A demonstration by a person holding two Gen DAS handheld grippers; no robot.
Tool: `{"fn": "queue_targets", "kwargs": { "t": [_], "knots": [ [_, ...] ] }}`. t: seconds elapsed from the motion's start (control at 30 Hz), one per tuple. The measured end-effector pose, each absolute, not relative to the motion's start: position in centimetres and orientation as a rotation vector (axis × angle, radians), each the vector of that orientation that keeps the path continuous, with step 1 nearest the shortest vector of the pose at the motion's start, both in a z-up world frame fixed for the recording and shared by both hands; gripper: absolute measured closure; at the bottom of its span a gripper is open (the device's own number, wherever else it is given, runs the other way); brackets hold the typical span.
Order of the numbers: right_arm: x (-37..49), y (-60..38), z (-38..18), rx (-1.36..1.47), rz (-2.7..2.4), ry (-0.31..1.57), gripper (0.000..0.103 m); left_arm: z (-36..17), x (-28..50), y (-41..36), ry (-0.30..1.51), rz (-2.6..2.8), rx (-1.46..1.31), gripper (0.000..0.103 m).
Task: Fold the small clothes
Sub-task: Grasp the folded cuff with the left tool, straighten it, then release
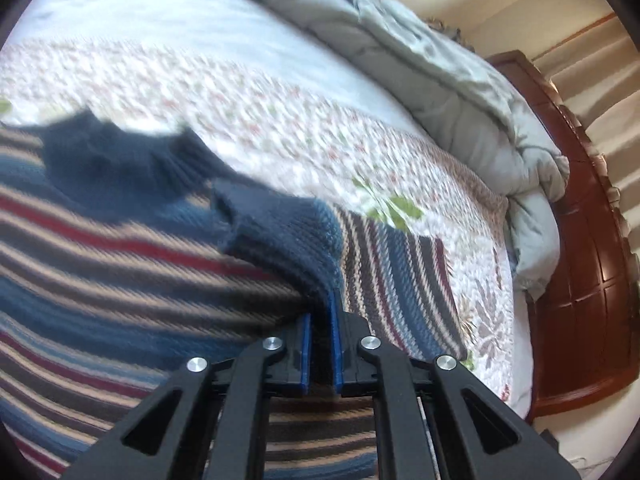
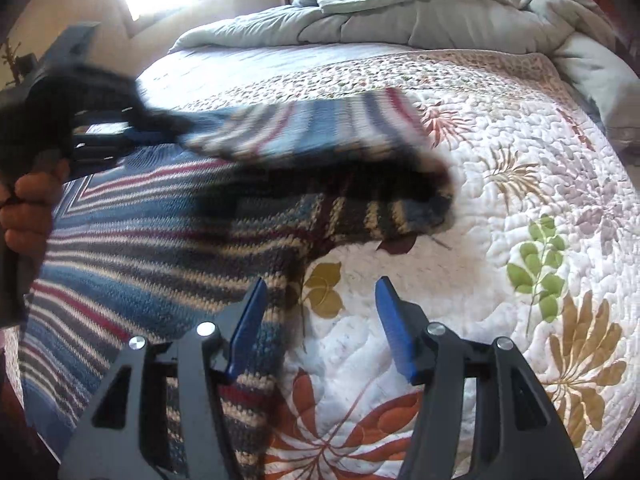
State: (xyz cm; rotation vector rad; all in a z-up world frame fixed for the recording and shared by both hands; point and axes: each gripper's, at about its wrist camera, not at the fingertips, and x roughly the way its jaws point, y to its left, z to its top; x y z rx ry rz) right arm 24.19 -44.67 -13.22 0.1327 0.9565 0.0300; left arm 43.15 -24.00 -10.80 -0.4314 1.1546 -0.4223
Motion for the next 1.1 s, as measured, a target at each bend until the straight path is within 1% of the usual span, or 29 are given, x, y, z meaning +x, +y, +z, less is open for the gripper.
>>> {"fn": "queue_targets", "kwargs": {
  "t": [0.07, 0.3, 0.53, 0.57, 0.6, 0.63, 0.67, 0.7, 0.83, 0.87, 0.93, 1.0, 1.03, 1.1],
  "knots": [
    [25.0, -44.7, -13.0, 0.116, 0.002, 0.955, 0.043, -10.5, 43.4, -22.1, 1.138, -0.394, -0.423, 0.095],
    [29.6, -43.9, -14.2, 0.024, -0.079, 1.012, 0.043, -11.6, 44.8, -13.5, 1.132, -0.266, -0.461, 0.095],
    [32.8, -42.4, -14.9, -0.011, -0.083, 1.042, 0.043, -13.4, 45.2, -8.0, 1.123, -0.192, -0.513, 0.095],
    [33.0, -42.4, -15.1, -0.009, -0.072, 1.048, 0.047, -13.5, 45.2, -7.3, 1.119, -0.183, -0.512, 0.095],
    [33.1, -42.2, -15.2, -0.006, -0.054, 1.054, 0.053, -13.6, 45.2, -6.9, 1.115, -0.172, -0.513, 0.095],
    [32.8, -41.5, -15.2, 0.001, -0.027, 1.061, 0.069, -13.7, 45.2, -6.3, 1.113, -0.166, -0.518, 0.095],
    [32.7, -41.2, -15.2, 0.014, 0.006, 1.071, 0.081, -13.8, 45.2, -5.7, 1.113, -0.162, -0.528, 0.095],
    [32.5, -41.0, -15.2, 0.021, 0.024, 1.071, 0.082, -13.7, 45.0, -5.3, 1.109, -0.157, -0.536, 0.095],
    [32.5, -39.8, -15.7, -0.058, 0.012, 1.079, 0.081, -13.0, 44.2, -4.7, 1.075, -0.165, -0.472, 0.095],
    [32.7, -39.6, -16.0, -0.068, 0.012, 1.089, 0.078, -13.4, 44.3, -4.6, 1.087, -0.159, -0.459, 0.094],
    [32.7, -39.6, -16.0, -0.066, 0.025, 1.094, 0.078, -14.5, 44.4, -4.1, 1.123, -0.138, -0.468, 0.094],
    [32.3, -39.8, -15.2, -0.023, 0.063, 1.101, 0.073, -15.5, 44.4, -3.1, 1.137, -0.122, -0.509, 0.094],
    [32.0, -40.4, -14.3, 0.049, 0.112, 1.097, 0.068, -15.7, 44.3, -2.7, 1.132, -0.111, -0.513, 0.094],
    [31.4, -41.3, -13.1, 0.169, 0.196, 1.091, 0.066, -15.7, 44.3, -1.8, 1.114, -0.101, -0.517, 0.094]
  ]
}}
